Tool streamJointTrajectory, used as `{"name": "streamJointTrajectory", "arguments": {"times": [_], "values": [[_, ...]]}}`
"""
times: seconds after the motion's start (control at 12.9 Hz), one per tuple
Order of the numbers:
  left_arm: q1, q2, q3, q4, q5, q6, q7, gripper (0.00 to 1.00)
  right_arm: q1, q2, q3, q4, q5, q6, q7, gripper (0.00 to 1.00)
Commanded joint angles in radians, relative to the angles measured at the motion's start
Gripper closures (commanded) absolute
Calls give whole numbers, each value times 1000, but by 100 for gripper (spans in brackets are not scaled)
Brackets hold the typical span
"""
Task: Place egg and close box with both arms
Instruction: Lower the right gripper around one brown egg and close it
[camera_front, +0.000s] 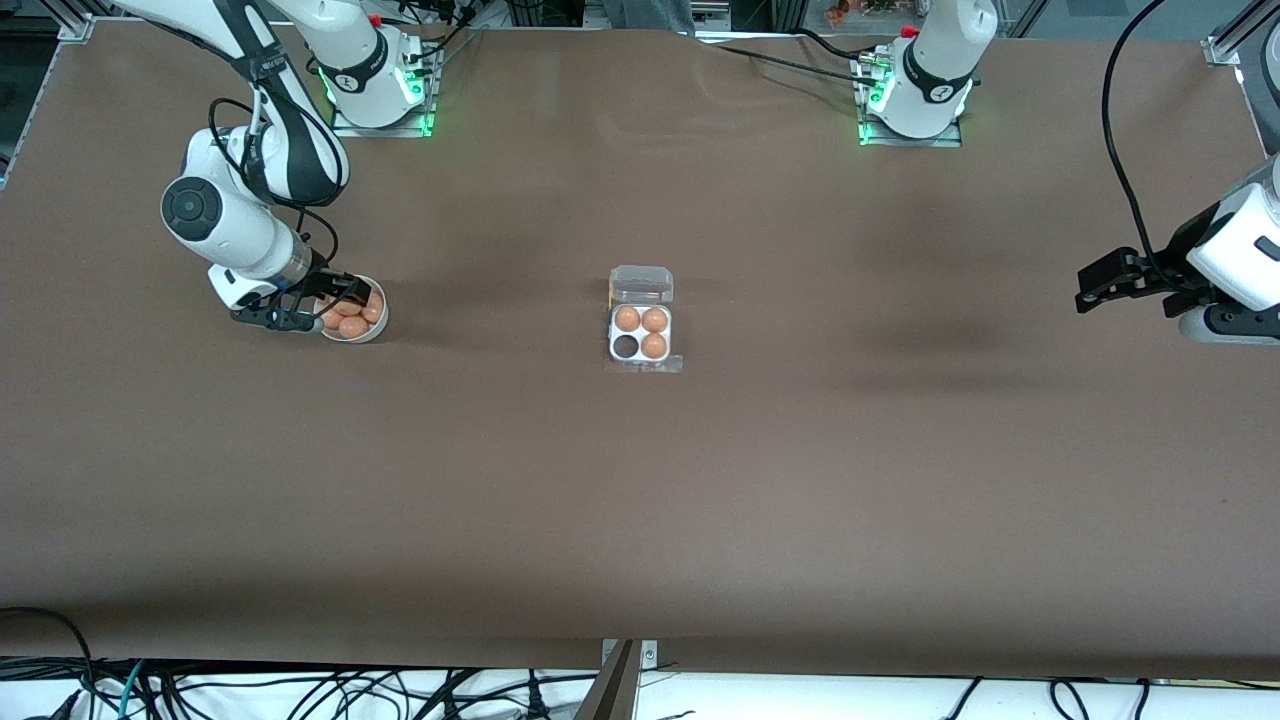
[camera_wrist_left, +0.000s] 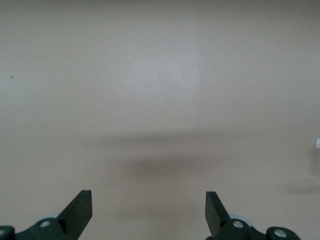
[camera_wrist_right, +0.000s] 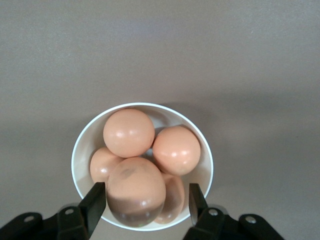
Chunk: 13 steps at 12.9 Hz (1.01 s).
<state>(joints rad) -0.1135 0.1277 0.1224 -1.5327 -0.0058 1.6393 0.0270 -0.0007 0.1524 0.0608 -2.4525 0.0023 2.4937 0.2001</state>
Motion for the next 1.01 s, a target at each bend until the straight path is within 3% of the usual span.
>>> {"name": "streamJointTrajectory", "arguments": {"times": [0.0,0.08,0.93], "values": [[6,13,2,28,-8,-13,1,0,-7,2,4,-2,-7,-6,-8,25],[6,17,2,29,-9,-13,1,0,-5,6,5,0,-7,-4,-7,31],[8,20,2,29,-8,-13,1,0,-4,9,10,12,-7,-4,1,46]]}}
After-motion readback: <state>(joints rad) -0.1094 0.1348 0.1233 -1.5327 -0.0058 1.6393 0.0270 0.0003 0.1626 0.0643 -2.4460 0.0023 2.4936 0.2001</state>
